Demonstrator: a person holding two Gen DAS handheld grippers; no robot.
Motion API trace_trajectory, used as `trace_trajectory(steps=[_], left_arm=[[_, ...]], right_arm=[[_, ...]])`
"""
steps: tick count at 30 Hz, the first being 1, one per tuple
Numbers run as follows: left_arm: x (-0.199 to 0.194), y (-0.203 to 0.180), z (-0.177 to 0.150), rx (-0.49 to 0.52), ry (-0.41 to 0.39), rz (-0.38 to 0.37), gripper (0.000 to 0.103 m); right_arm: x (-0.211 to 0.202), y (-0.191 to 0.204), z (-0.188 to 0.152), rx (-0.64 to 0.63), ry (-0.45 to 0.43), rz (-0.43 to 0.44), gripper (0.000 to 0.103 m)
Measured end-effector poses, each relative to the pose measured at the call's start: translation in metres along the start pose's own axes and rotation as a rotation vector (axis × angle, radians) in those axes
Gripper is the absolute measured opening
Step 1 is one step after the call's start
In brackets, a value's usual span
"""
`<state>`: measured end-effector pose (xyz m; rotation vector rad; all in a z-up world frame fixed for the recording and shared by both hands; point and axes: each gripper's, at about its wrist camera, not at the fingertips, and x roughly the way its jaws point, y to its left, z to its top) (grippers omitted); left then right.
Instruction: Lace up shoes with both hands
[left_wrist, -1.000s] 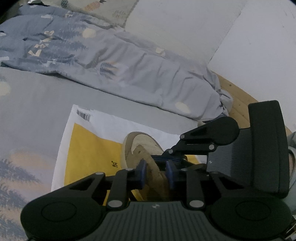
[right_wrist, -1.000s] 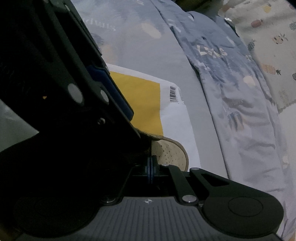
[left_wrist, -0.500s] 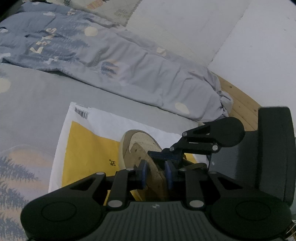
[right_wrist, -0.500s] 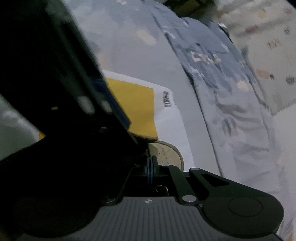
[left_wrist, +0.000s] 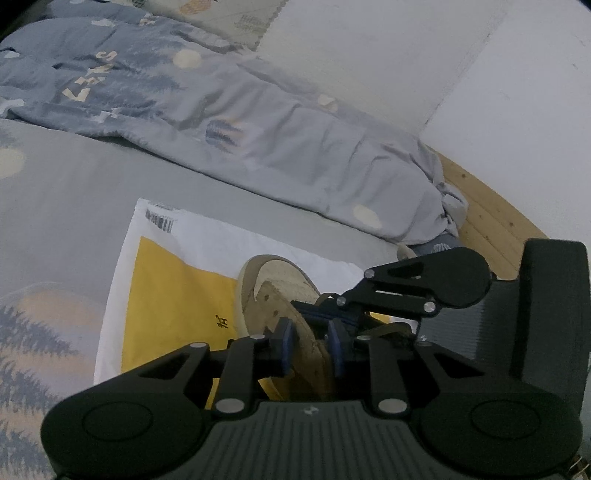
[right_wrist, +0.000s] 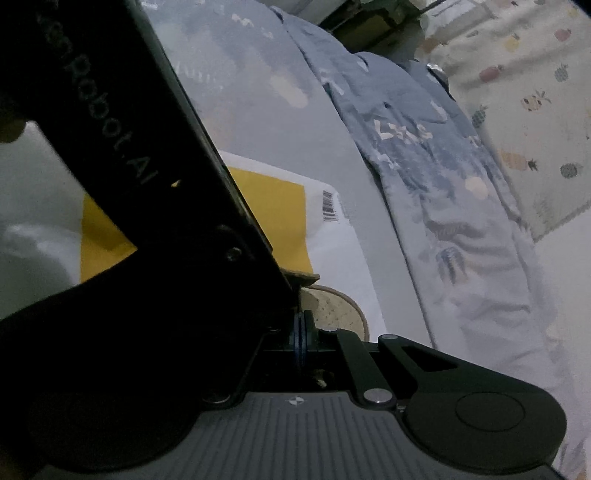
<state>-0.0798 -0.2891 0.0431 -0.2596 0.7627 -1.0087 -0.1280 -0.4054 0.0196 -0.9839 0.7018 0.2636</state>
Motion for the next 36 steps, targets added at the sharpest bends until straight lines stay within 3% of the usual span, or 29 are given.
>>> trace_trajectory(steps=[11, 18, 31, 35, 36], left_arm=[[0.0, 0.002, 0.0, 0.006, -0.002, -0.002, 0.019], [0.001, 0.001, 0.001, 0.006, -0.006, 0.007, 0.018], [0.001, 0.005, 0.002, -0.014, -0.006, -0.008, 0.019], [-0.004, 0.014, 0.005, -0.098, -0.062, -0.033, 0.021], [-0.007, 0.018, 0.007, -0.131, -0.086, -0.034, 0.028]], right_arm=[[0.006, -0.006, 0.002, 0.028, 0.044, 0.029, 0.001], [0.006, -0.004, 0.002, -0.017, 0.071, 0.028, 0.001], [0.004, 0.004, 0.006, -0.037, 0.009, 0.011, 0.001], [0.003, 0.004, 0.004, -0.007, -0.003, 0.009, 0.001], [0.003, 0.004, 0.003, 0.0, -0.007, 0.008, 0.001]])
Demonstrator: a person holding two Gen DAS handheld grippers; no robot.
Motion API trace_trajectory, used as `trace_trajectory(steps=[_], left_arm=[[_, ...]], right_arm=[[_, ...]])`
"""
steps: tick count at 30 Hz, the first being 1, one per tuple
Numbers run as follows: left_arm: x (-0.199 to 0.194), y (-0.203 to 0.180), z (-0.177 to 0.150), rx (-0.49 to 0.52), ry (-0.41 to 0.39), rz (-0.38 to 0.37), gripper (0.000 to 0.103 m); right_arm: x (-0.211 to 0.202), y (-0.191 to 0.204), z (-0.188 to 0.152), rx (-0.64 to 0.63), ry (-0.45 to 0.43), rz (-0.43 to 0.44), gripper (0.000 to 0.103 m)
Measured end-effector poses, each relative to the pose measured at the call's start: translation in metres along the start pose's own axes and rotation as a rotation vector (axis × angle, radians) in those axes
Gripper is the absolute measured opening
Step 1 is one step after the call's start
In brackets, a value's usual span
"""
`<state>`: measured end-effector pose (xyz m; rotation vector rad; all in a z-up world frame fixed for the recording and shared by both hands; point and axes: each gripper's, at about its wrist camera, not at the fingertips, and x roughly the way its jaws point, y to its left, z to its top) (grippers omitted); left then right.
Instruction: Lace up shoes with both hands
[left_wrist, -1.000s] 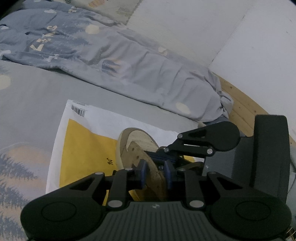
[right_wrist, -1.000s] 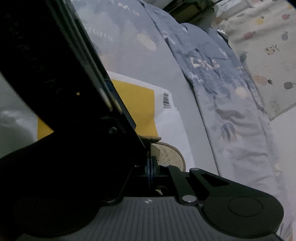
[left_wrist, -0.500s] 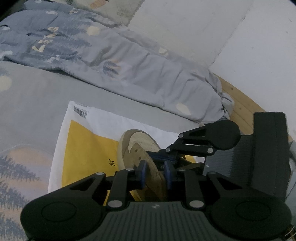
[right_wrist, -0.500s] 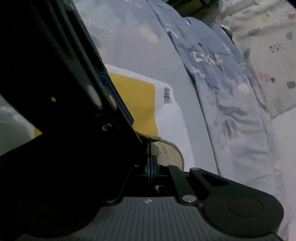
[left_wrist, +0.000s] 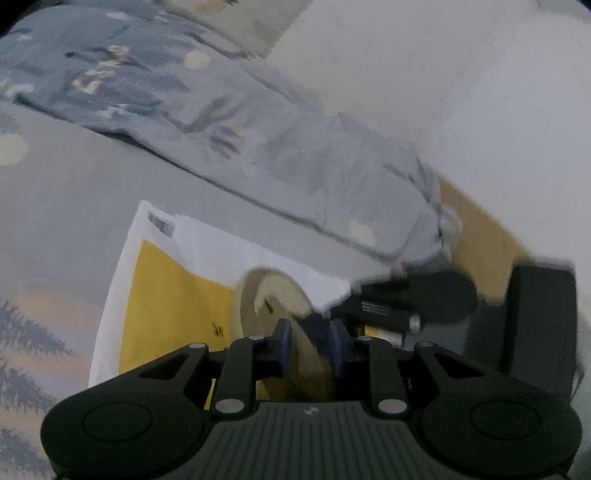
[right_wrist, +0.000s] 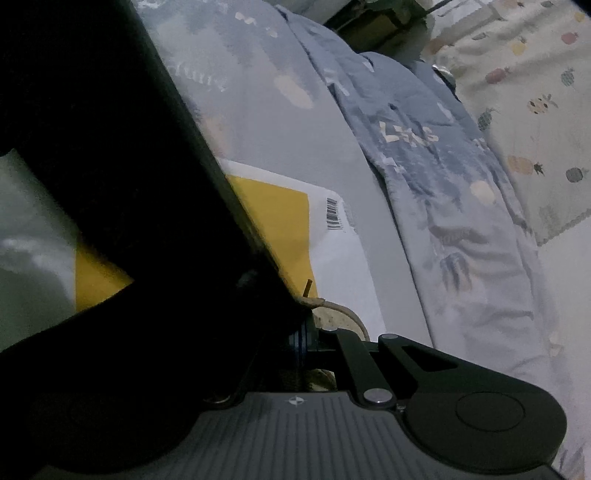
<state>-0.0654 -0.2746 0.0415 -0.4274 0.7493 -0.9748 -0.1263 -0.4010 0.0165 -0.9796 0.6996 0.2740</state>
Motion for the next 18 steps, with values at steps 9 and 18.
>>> trace_trajectory(steps=[9, 18], left_arm=[[0.015, 0.037, -0.004, -0.336, -0.074, 0.053, 0.035], [0.037, 0.049, -0.018, -0.485, -0.086, 0.05, 0.019]], right_arm=[[-0.003, 0.0, 0.0, 0.036, -0.02, -0.015, 0.001], [0.003, -0.007, -0.001, 0.05, -0.032, -0.013, 0.001]])
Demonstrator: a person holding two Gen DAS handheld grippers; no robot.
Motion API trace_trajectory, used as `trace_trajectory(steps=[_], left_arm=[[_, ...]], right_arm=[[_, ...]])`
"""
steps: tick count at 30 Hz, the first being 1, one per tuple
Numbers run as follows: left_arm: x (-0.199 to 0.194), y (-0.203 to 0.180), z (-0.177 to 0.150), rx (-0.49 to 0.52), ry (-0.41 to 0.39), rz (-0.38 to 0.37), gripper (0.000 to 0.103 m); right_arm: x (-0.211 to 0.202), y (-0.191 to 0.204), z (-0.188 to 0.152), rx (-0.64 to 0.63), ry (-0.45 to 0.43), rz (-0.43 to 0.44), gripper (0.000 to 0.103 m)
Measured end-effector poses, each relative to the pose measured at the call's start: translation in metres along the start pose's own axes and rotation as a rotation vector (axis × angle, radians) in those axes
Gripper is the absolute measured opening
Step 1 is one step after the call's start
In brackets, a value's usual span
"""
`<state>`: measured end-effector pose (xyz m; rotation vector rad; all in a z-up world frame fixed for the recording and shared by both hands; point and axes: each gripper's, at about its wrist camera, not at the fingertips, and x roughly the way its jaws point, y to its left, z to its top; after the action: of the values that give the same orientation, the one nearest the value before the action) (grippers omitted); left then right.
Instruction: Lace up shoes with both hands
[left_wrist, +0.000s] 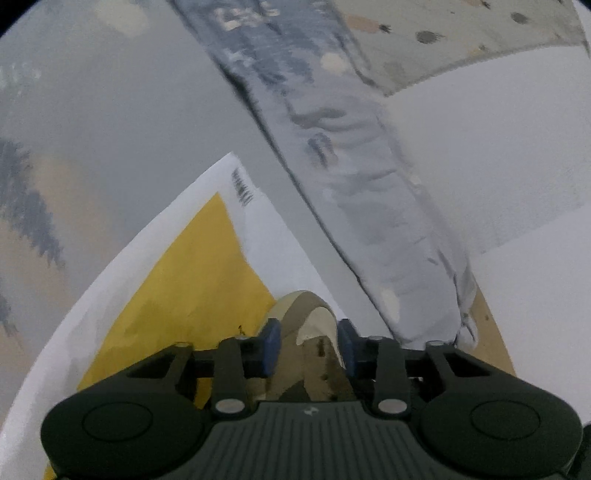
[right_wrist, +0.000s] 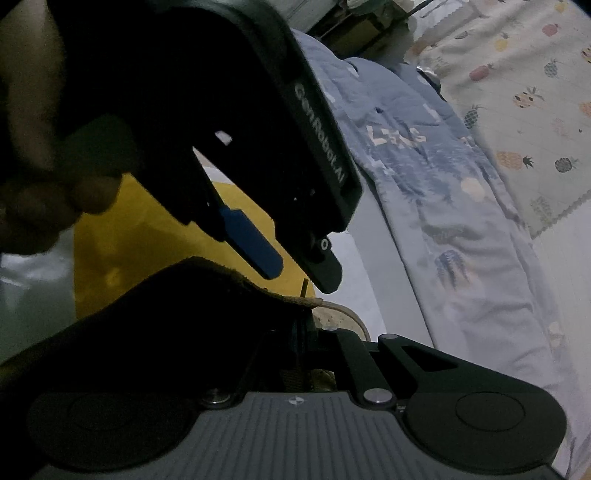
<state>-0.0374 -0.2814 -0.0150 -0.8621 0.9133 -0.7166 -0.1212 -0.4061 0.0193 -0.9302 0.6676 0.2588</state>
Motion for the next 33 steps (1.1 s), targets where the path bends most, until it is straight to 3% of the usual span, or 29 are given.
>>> trace_trajectory(steps=[6, 14, 21, 27, 29, 30, 33], left_arm=[[0.002, 0.006, -0.002, -0.039, 0.0, -0.033, 0.0], [-0.007, 0.004, 0.001, -0.062, -0.083, -0.03, 0.0], [-0.039, 0.011, 0.008, -0.117, -0.268, 0.032, 0.0], [-0.043, 0.014, 0.01, -0.121, -0.262, 0.068, 0.0], [-0.047, 0.011, 0.009, -0.108, -0.284, 0.104, 0.002], [-0.049, 0.01, 0.01, -0.108, -0.295, 0.115, 0.01], [-0.055, 0.007, 0.011, -0.12, -0.313, 0.124, 0.037]], right_arm=[[0.0, -0.003, 0.0, 0.005, -0.007, 0.002, 0.001], [-0.003, -0.001, 0.0, 0.047, -0.006, -0.017, 0.002], [-0.007, 0.001, 0.0, 0.071, -0.003, -0.021, 0.002], [-0.017, -0.001, -0.003, 0.133, -0.003, -0.029, 0.006], [-0.026, -0.005, -0.005, 0.189, -0.015, -0.039, 0.021], [-0.031, -0.007, -0.006, 0.224, -0.022, -0.052, 0.029], [-0.052, -0.017, -0.012, 0.389, -0.065, -0.102, 0.031]])
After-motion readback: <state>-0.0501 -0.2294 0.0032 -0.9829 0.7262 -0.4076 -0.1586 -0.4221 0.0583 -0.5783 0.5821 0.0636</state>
